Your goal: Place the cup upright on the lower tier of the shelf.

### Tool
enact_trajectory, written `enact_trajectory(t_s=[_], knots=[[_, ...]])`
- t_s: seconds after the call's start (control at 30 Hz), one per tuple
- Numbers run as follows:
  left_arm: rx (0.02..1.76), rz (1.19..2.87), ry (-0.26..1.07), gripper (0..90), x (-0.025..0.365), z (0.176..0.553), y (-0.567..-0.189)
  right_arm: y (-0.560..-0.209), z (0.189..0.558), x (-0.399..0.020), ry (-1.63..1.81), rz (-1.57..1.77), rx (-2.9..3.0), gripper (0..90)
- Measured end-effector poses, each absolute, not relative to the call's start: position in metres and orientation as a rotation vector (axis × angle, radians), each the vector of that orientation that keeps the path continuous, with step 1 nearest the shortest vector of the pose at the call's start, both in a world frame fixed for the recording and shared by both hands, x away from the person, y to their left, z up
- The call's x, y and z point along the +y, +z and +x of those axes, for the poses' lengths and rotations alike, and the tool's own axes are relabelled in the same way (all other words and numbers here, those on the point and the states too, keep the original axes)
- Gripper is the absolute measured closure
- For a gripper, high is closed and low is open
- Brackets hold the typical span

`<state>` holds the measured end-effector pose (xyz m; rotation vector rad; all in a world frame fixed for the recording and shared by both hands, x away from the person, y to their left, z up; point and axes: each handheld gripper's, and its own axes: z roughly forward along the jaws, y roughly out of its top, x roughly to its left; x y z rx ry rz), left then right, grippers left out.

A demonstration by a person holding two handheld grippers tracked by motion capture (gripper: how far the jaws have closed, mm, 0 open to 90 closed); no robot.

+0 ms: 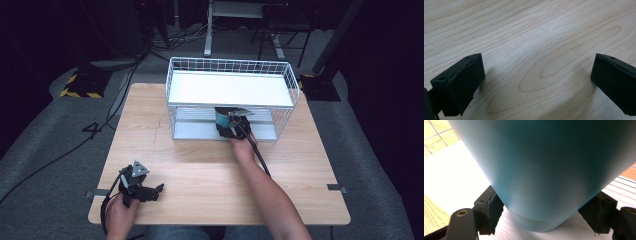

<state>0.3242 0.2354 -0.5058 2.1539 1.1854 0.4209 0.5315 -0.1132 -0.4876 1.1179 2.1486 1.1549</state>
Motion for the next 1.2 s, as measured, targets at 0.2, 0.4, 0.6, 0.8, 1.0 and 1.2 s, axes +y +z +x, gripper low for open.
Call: enact_trajectory(t_s=[0.2,0.4,0.6,0.8,1.0,1.2], knots=[[1.187,2.155,0.422,0.0,0.235,0.324,-0.506,-0.487,0.534,-0.113,1.165,1.137,2.149,25.9],[1.186,2.155,0.422,0.0,0.235,0.324,-0.506,-0.487,0.536,-0.112,1.169,1.139,2.162,25.8],[1.186,2.155,0.422,0.0,0.235,0.324,-0.506,-0.487,0.536,-0.112,1.161,1.122,2.162,24.9],[1.186,2.155,0.422,0.0,0.235,0.324,-0.506,-0.484,0.531,-0.112,1.135,1.120,2.136,13.9],[1.187,2.154,0.421,0.0,0.235,0.324,-0.506,-0.479,0.525,-0.121,1.143,1.129,2.133,7.3],[1.188,2.155,0.421,0.0,0.235,0.324,-0.506,-0.469,0.512,-0.129,1.136,1.098,2.157,7.3]])
